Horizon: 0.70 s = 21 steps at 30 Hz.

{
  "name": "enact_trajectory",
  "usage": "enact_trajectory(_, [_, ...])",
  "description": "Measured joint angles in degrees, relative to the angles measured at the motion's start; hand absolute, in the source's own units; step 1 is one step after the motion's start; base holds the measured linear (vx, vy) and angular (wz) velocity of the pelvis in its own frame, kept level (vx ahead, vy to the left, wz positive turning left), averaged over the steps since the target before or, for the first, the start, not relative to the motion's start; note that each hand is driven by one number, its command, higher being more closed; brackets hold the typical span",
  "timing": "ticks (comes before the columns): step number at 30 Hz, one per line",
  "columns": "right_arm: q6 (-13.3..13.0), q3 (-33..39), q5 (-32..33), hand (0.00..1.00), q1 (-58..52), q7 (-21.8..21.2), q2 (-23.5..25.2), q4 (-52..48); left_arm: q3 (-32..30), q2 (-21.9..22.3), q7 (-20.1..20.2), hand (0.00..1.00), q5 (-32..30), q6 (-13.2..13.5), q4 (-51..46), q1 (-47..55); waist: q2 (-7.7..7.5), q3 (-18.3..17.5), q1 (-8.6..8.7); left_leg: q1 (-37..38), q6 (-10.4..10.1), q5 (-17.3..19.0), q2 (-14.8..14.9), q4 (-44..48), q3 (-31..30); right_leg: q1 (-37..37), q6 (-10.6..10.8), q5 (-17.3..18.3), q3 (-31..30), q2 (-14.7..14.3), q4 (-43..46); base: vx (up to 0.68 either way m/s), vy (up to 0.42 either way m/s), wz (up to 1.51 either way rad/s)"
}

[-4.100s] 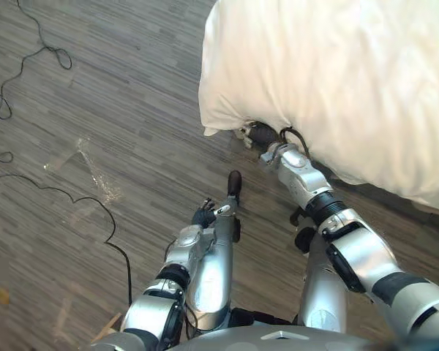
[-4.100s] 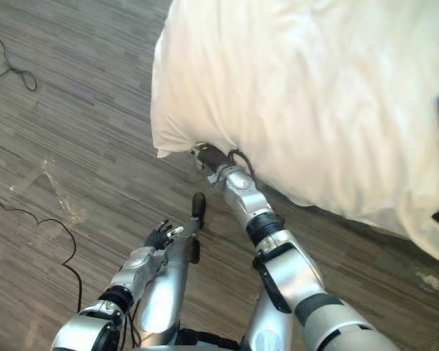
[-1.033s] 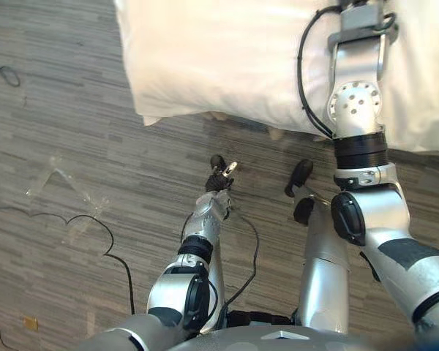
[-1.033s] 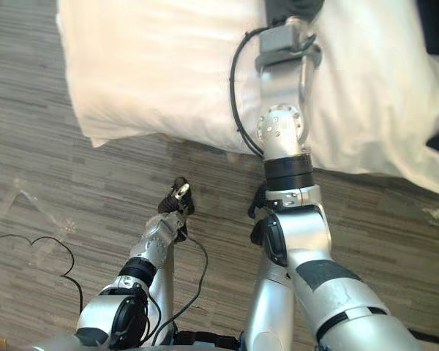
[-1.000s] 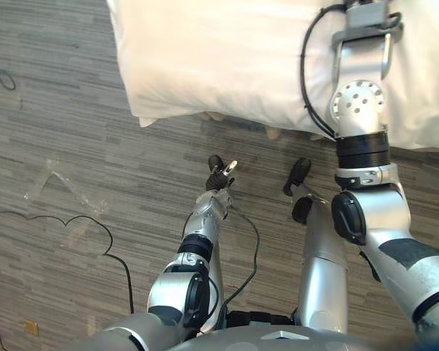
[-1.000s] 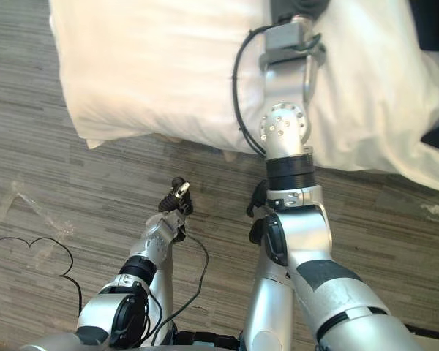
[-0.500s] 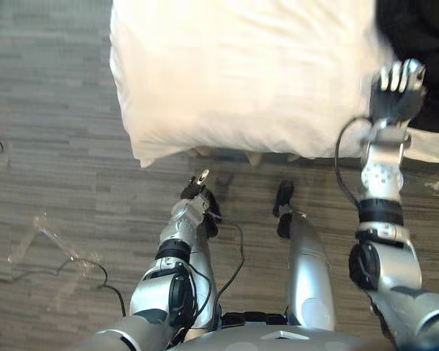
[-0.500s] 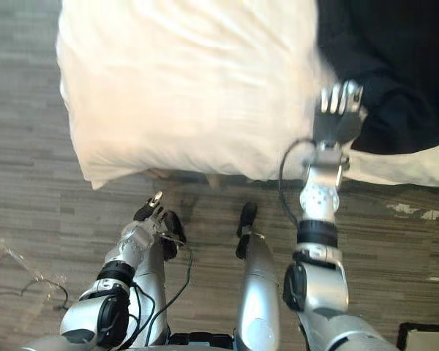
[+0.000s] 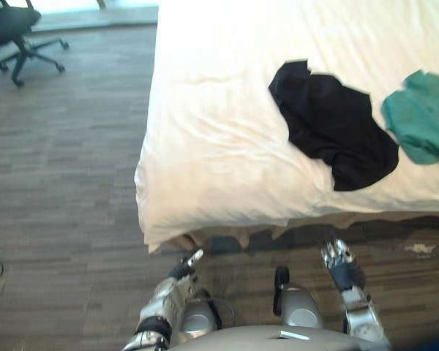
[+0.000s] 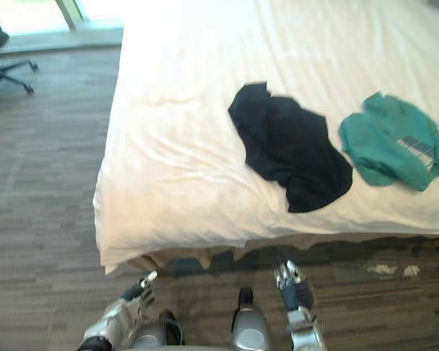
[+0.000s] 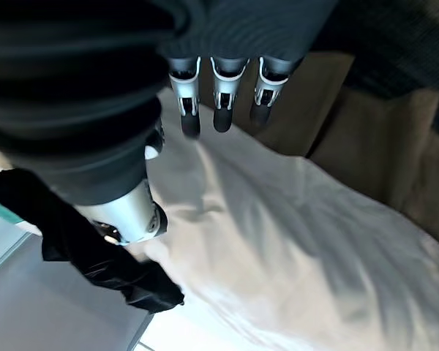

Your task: Tidy the bed and pick cloth on bed and put in laundry

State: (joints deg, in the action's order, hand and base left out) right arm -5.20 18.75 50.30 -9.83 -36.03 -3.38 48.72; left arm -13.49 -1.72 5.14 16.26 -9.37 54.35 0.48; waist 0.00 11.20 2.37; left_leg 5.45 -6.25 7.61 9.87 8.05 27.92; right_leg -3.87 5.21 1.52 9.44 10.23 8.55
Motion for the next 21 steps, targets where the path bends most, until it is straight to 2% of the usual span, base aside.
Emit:
enact_trajectory(3, [-0.2, 2.3, -1.3, 0.00, -1.8, 1.5, 0.0, 3.0, 0.0, -1.0, 1.5, 0.00, -2.9, 0.0, 1.6, 1.4, 0.18, -1.2, -0.03, 3.7, -0.1, -0.6, -1.0, -3.0, 0.4, 3.2, 0.5, -0.3, 0.0, 0.1, -1.8, 0.09, 0.059, -0.06])
enact_trajectory(7, [-0.9, 5.1, -6.7, 0.00, -2.9, 6.1, 0.1, 4.5, -0.6, -1.5, 1.7, 0.00, -8.9, 0.6, 2.4, 3.9, -0.08, -1.7, -0.07, 8.5, -0.2, -0.7, -1.7, -5.3, 1.9, 6.7, 0.6, -0.4, -0.6, 0.0, -2.6, 0.02, 0.047, -0.17])
enact_trajectory(12, [-2.1, 8.1, -7.0, 0.00, -5.2, 9.2, 1.1, 4.5, -2.8, -1.0, 0.8, 0.00, -10.2, 1.2, 2.2, 4.5, -0.84, -2.1, -0.09, 10.7, -0.2, -0.8, -2.0, -6.4, 4.4, 6.9, 0.6, -0.4, -2.0, -0.1, -2.4, -0.05, 0.024, -0.20])
enact_trajectory(16, [-2.9, 9.8, -13.0, 0.00, -7.3, 12.1, 2.6, 4.1, -2.9, -0.7, 0.7, 0.00, -11.3, 2.9, 1.9, 5.1, -1.53, -2.6, 0.19, 12.2, -0.4, -0.8, -2.2, -7.3, 7.2, 6.1, -0.3, 0.2, -3.5, -0.5, -1.9, -0.04, 0.013, -0.35])
enact_trajectory(18, [-4.4, 9.9, -23.2, 0.00, -7.9, 15.9, 3.5, 4.1, -2.5, 0.0, -0.5, 0.00, -11.2, 3.9, 1.3, 5.3, -1.72, -3.0, -0.05, 12.7, -1.0, -0.1, -1.9, -7.0, 9.6, 4.0, -2.5, 1.4, -0.8, 0.1, 0.9, -0.03, 0.022, -0.58])
enact_trajectory(19, [-4.8, 9.8, -25.7, 0.00, -7.9, 16.9, 3.7, 4.3, -2.2, -0.1, -0.8, 0.00, -11.2, 4.0, 1.3, 5.3, -1.76, -3.0, -0.16, 12.7, -1.1, 0.2, -1.9, -6.7, 10.1, 3.2, -3.1, 1.7, 0.0, 0.3, 1.9, 0.03, 0.022, -0.67])
enact_trajectory(21, [-6.2, 9.2, -35.6, 0.00, -6.8, 20.1, 3.7, 5.3, 0.4, -1.3, -2.0, 0.00, -11.2, 4.0, 1.6, 5.2, -2.50, -3.1, 0.31, 12.6, -1.6, 1.0, -1.6, -5.4, 11.2, 0.7, -3.4, 2.1, 0.9, 0.5, 6.5, 0.06, -0.018, -0.54])
